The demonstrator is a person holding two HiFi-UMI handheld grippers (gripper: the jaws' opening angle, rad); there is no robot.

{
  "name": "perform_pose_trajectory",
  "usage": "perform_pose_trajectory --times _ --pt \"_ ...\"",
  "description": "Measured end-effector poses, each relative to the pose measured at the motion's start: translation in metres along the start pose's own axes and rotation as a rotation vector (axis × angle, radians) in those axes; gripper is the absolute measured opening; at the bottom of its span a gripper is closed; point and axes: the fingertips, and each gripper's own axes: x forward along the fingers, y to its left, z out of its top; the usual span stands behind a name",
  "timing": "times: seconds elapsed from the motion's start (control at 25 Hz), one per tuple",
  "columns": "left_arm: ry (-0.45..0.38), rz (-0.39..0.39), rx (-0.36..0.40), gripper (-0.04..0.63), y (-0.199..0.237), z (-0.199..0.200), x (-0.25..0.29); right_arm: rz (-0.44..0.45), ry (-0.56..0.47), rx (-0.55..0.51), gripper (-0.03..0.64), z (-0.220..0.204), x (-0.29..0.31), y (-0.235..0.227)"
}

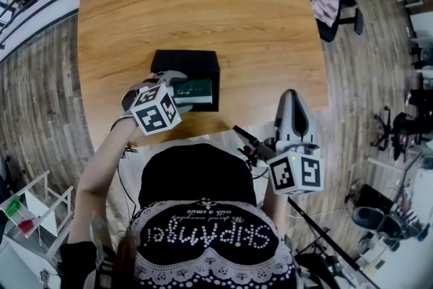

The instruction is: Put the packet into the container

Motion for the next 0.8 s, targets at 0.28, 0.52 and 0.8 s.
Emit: perform_pose_trajectory --times 0.28,0.52,0.8 --pt "0.007 -0.007 -0.004 0.328 0.003 0.0 0.005 -0.001 0.003 0.001 0.035 0.0 0.001 0.0" --pt "0.034 -0.006 0.001 0.328 0.003 -0.002 0.009 -0.005 0.004 0.003 0.035 -0.001 0.0 0.0" --pt "0.052 -0.006 -0.017 0.328 0.005 -0.001 0.013 -0.01 0.004 0.008 0.035 -0.002 -0.001 -0.003"
